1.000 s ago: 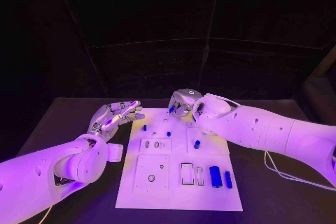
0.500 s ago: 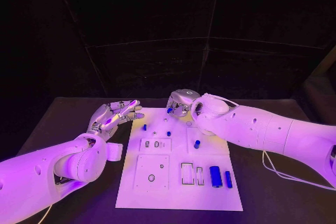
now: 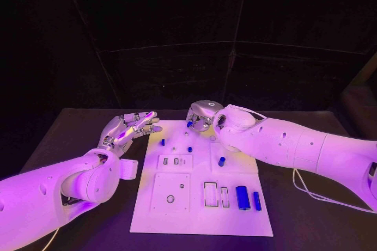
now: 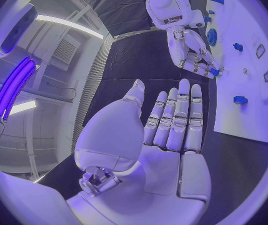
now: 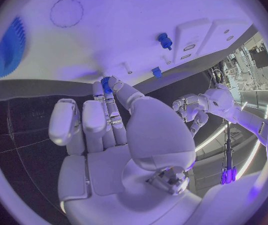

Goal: Assemble the parts on the task board

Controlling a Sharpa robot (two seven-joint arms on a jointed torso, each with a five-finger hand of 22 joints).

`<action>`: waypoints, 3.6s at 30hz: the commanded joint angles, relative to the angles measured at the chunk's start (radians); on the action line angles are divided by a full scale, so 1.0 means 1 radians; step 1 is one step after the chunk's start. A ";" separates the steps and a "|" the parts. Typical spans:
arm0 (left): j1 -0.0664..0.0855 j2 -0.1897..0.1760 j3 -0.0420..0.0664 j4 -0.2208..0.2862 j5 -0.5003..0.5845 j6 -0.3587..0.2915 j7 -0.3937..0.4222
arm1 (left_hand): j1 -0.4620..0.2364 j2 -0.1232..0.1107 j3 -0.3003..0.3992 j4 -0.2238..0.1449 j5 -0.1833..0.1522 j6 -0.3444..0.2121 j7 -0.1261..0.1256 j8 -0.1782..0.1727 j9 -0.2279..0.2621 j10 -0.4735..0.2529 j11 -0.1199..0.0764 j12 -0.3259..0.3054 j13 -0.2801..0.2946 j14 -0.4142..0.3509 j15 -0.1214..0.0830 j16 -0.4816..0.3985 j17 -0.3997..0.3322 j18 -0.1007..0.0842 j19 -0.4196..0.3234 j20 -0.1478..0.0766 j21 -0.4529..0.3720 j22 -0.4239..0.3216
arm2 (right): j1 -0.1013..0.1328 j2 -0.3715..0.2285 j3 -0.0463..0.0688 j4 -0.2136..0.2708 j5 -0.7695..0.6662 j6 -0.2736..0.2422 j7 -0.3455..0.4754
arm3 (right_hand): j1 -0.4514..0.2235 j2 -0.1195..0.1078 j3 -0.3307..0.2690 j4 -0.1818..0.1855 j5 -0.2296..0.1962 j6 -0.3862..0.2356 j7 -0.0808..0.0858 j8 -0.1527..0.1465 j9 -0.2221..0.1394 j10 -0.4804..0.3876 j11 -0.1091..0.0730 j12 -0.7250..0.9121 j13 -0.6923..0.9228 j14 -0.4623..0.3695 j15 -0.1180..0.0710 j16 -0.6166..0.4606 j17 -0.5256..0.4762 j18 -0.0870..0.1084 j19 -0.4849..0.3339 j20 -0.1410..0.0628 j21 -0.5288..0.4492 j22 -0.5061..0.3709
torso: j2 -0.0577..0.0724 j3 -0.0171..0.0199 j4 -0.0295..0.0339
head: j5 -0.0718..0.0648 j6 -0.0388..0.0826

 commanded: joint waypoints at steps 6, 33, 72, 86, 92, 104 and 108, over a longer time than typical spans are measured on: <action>0.003 0.000 0.001 0.002 -0.006 0.012 0.004 | 0.001 0.004 0.001 -0.004 0.005 0.003 0.007 -0.004 -0.001 -0.005 0.000 -0.006 -0.001 -0.003 0.005 -0.003 0.001 0.014 0.008 0.000 -0.004 -0.001 | 0.002 0.009 0.000 -0.013 -0.016 0.026 -0.030 | -0.016 -0.046 -0.004 0.033 -0.003 -0.058 0.019 -0.005 -0.004 -0.077 0.017 -0.005 -0.006 -0.008 0.021 -0.032 -0.059 -0.009 -0.037 0.016 -0.019 -0.053 | 0.001 -0.0002 -0.0001 | 0.001 -0.002; 0.007 -0.019 0.001 0.004 -0.006 0.026 0.005 | 0.006 0.006 0.000 -0.013 0.005 0.011 -0.001 -0.005 0.000 0.004 -0.005 -0.007 0.000 -0.001 0.004 -0.011 0.003 0.015 0.009 0.000 -0.009 -0.006 | 0.004 -0.248 0.045 0.250 0.146 -0.042 -0.059 | -0.021 -0.169 -0.139 0.143 0.114 -0.156 0.004 0.002 -0.002 0.083 -0.019 0.211 0.078 0.013 -0.006 0.004 -0.025 -0.017 0.005 -0.001 -0.008 -0.015 | -0.001 0.0043 -0.0163 | -0.006 0.016; 0.007 -0.004 0.001 -0.016 -0.006 0.035 -0.006 | 0.008 0.014 -0.001 -0.023 0.005 0.026 -0.006 -0.004 0.001 0.023 -0.011 -0.008 0.000 0.012 -0.001 -0.017 0.008 0.016 0.020 -0.003 -0.012 -0.011 | 0.002 -0.302 0.054 0.194 0.163 0.185 -0.104 | 0.207 -0.134 -0.457 0.431 0.151 -0.214 0.005 0.052 0.005 0.102 -0.020 0.994 0.967 0.064 -0.003 0.273 0.421 -0.054 0.119 -0.001 0.082 0.175 | 0.001 0.0048 -0.0219 | -0.016 0.005; 0.007 -0.003 0.001 -0.020 -0.006 0.036 -0.007 | 0.008 0.014 -0.001 -0.023 0.005 0.026 -0.006 -0.004 0.001 0.023 -0.011 -0.008 0.000 0.012 -0.001 -0.017 0.008 0.016 0.020 -0.003 -0.012 -0.011 | 0.001 -0.288 0.054 0.170 0.125 0.186 -0.109 | 0.245 -0.104 -0.440 0.411 0.178 -0.208 0.004 0.059 0.005 0.104 -0.021 1.024 1.007 0.064 -0.004 0.278 0.430 -0.055 0.124 -0.002 0.086 0.183 | 0.001 0.0051 -0.0205 | -0.015 0.000; 0.007 -0.002 0.001 -0.021 -0.006 0.038 -0.008 | 0.010 0.015 -0.001 -0.024 0.005 0.026 -0.006 -0.005 0.001 0.023 -0.010 -0.010 0.000 0.012 -0.001 -0.018 0.008 0.016 0.021 -0.003 -0.012 -0.011 | 0.000 -0.282 0.054 0.163 0.111 0.186 -0.104 | 0.271 -0.085 -0.419 0.396 0.175 -0.202 0.004 0.063 0.005 0.105 -0.022 1.030 1.019 0.064 -0.005 0.278 0.431 -0.056 0.125 -0.003 0.086 0.185 | 0.001 0.0047 -0.0206 | -0.016 0.001; 0.007 -0.001 0.001 -0.024 -0.006 0.041 -0.009 | 0.010 0.015 -0.001 -0.024 0.005 0.026 -0.006 -0.005 0.001 0.023 -0.010 -0.010 0.000 0.012 -0.001 -0.018 0.008 0.016 0.021 -0.003 -0.012 -0.011 | -0.004 -0.271 0.053 0.168 0.073 0.166 -0.109 | 0.285 -0.063 -0.370 0.374 0.156 -0.121 -0.009 0.097 0.014 0.136 -0.033 1.091 1.086 0.065 -0.013 0.281 0.438 -0.058 0.132 -0.008 0.091 0.196 | 0.000 0.0046 -0.0209 | -0.015 -0.003; 0.007 -0.001 0.001 -0.024 -0.006 0.041 -0.009 | 0.010 0.016 0.000 -0.025 0.005 0.026 -0.006 -0.006 0.001 0.023 -0.010 -0.010 0.000 0.012 -0.001 -0.018 0.009 0.016 0.021 -0.003 -0.013 -0.011 | -0.006 -0.272 0.053 0.175 0.044 0.132 -0.118 | 0.301 -0.046 -0.333 0.361 0.116 -0.076 -0.024 0.114 0.018 0.150 -0.046 1.116 1.112 0.065 -0.023 0.282 0.440 -0.059 0.137 -0.017 0.094 0.203 | 0.001 0.0047 -0.0215 | -0.014 -0.003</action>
